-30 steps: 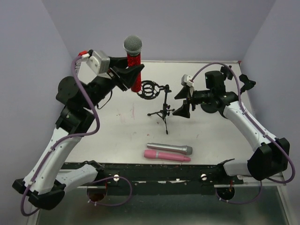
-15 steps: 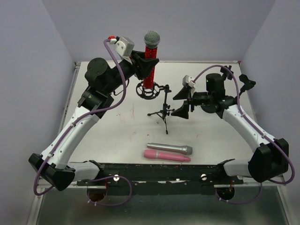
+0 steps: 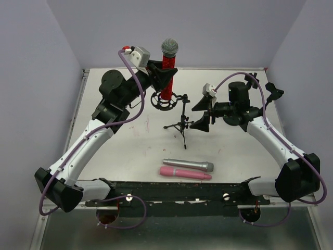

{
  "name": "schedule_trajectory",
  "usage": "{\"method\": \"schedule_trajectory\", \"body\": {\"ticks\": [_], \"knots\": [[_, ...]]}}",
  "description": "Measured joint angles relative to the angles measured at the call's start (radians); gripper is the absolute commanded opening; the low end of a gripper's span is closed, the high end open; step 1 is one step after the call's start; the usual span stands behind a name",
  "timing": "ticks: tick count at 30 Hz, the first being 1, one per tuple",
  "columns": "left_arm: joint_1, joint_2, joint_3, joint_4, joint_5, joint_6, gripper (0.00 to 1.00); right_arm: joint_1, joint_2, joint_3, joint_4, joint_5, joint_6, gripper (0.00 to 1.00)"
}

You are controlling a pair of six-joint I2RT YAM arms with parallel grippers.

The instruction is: Attach the microphones to the stand

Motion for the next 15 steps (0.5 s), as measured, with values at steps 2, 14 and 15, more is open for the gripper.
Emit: {"method": "schedule_trajectory", "body": {"ticks": [2, 14, 15], "knots": [[0.0, -0.008, -0.018, 0.029, -0.001, 0.0, 0.0, 0.0, 0.001, 0.0, 0.001, 0.0, 0.0, 1.0], [0.002, -0.058, -0.095, 0.089, -0.003, -0.007, 0.0, -0.006, 0.007, -0.005, 0.003, -0.001, 0.0, 1.0], [0.002, -0.06, -0.099, 0.094, -0.003, -0.008, 0.0, -0.006, 0.008, -0.005, 0.003, -0.001, 0.0, 1.0]]}}
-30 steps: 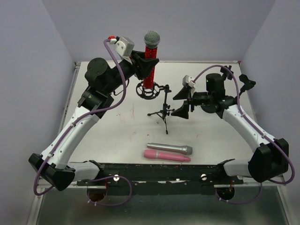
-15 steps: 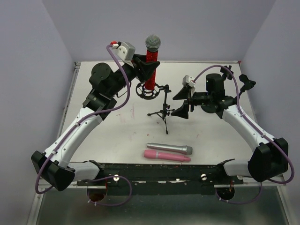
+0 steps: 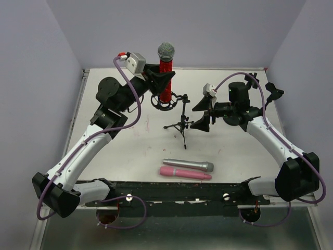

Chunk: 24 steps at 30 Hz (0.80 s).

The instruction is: Attach the microphones to the stand

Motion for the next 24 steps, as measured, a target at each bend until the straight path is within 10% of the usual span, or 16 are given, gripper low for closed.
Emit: {"method": "schedule_trajectory", "body": {"ticks": [24], "knots": [[0.026, -0.012, -0.04, 0.047, 0.077, 0.052, 0.0, -0.005, 0.013, -0.002, 0.001, -0.019, 0.0, 1.0]]}}
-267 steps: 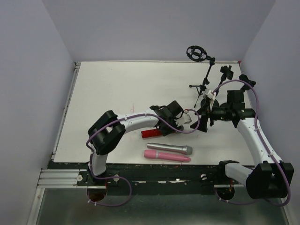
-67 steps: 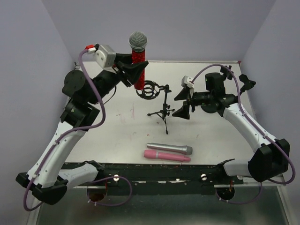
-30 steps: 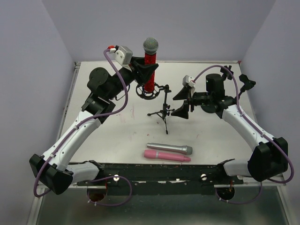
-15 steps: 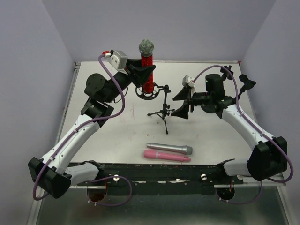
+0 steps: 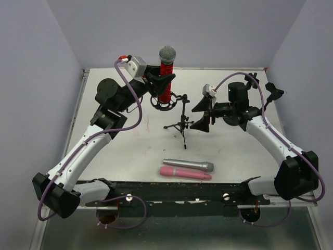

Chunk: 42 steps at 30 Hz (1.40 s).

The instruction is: Attach the microphones to the stand

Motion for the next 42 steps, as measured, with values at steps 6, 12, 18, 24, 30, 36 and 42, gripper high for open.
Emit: {"method": "schedule_trajectory", "body": {"ticks": [6, 12, 18, 24, 30, 36, 42], "knots": [[0.005, 0.019, 0.001, 0.023, 0.027, 0.0, 0.0, 0.0, 0.009, 0.0, 0.0, -0.006, 0.0, 1.0], [0.017, 0.022, -0.038, 0.098, 0.047, -0.031, 0.0, -0.001, 0.024, 0.0, 0.0, -0.016, 0.0, 1.0], [0.026, 0.0, -0.095, 0.175, 0.049, -0.049, 0.0, -0.002, 0.035, 0.0, -0.002, -0.024, 0.0, 1.0], [0.037, -0.041, -0.179, 0.281, 0.052, -0.075, 0.0, -0.002, 0.036, 0.0, -0.002, -0.026, -0.001, 1.0], [0.039, -0.048, -0.237, 0.392, 0.027, -0.109, 0.0, -0.002, 0.04, 0.0, -0.002, -0.026, -0.001, 1.0], [0.038, -0.039, -0.255, 0.446, 0.004, -0.116, 0.0, -0.002, 0.043, 0.0, -0.002, -0.026, -0.001, 1.0], [0.037, -0.023, -0.239, 0.429, 0.004, -0.068, 0.0, -0.002, 0.043, 0.0, -0.003, -0.026, -0.003, 1.0]]}}
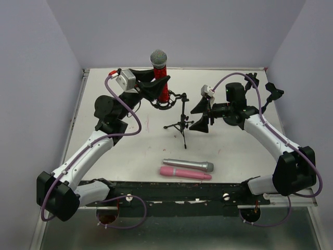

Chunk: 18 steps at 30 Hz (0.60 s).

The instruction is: Attach the microphones to the stand

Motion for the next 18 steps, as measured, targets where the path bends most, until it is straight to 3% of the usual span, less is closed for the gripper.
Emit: {"method": "schedule_trajectory", "body": {"ticks": [8, 18], "knots": [[0.0, 0.01, 0.006, -0.115, 0.012, 0.102, 0.0, 0.0, 0.001, 0.0, -0.001, 0.0, -0.005, 1.0], [0.0, 0.034, 0.014, -0.123, 0.057, 0.002, 0.0, 0.0, 0.005, 0.0, -0.002, 0.0, -0.006, 1.0]]}}
